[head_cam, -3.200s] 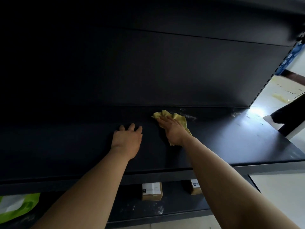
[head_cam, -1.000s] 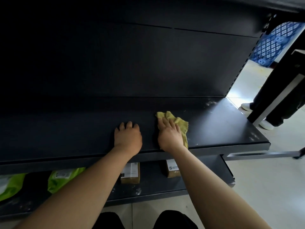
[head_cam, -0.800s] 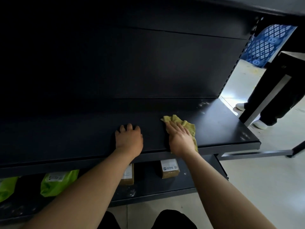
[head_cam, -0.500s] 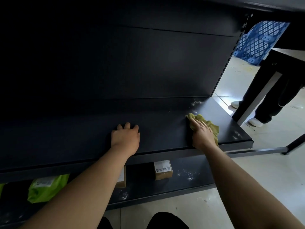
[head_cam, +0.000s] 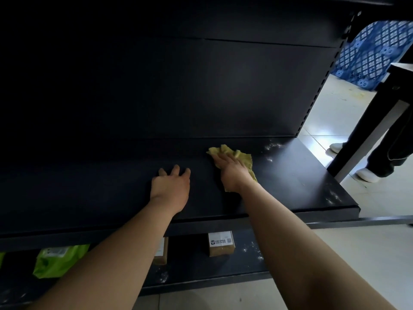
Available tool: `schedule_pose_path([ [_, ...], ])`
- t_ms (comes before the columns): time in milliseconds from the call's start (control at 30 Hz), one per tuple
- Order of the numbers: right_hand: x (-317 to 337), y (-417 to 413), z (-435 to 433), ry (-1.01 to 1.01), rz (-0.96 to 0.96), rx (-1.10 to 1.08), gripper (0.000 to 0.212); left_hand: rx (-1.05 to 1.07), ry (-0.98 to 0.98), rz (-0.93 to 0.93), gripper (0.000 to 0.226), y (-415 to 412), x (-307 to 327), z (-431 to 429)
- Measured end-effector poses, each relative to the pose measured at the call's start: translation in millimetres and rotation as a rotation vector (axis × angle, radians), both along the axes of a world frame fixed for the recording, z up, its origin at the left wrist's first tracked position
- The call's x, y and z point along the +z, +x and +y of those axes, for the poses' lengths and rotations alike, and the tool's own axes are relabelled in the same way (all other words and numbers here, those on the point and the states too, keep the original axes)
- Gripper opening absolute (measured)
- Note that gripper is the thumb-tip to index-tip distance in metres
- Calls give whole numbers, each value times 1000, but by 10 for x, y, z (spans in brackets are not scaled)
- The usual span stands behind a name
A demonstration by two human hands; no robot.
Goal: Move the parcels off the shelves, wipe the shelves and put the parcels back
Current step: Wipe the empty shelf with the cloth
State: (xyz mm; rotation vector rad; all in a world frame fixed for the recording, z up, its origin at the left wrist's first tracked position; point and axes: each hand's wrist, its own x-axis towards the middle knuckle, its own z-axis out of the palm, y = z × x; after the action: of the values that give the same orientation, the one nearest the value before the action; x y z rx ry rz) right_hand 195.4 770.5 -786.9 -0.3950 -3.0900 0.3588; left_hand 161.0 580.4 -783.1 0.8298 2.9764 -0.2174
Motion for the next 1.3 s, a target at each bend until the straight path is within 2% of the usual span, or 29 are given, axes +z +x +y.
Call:
schedule_pose_path([
  [100,8,130,350,43,25,-102,79,-1,-2,-3,52,-40,-22,41],
  [267,-38,468,630,32,60,-196,73,14,-6,-11,54,-82,-26,88],
  [433,-81,600,546,63,74,-58,70,46,4,-80,57,-72,12,162],
  [567,-41,352,501,32,41,36,70,22,55,-113,52,-83,59,297],
  [800,-52,-189,603,6,19,19,66,-29,37,-105,52,-145,84,850],
  [967,-56,-236,1022,15,55,-115,64,-107,200,-88,46,-256,-2,1163],
  [1167,-66,34,1302,43,62,-354,71,-124,349,-169,47,-338,-156,1360],
  [1300,-59,-78,1202,23,94,-191,66,-146,355,-187,47,-343,-164,1494],
])
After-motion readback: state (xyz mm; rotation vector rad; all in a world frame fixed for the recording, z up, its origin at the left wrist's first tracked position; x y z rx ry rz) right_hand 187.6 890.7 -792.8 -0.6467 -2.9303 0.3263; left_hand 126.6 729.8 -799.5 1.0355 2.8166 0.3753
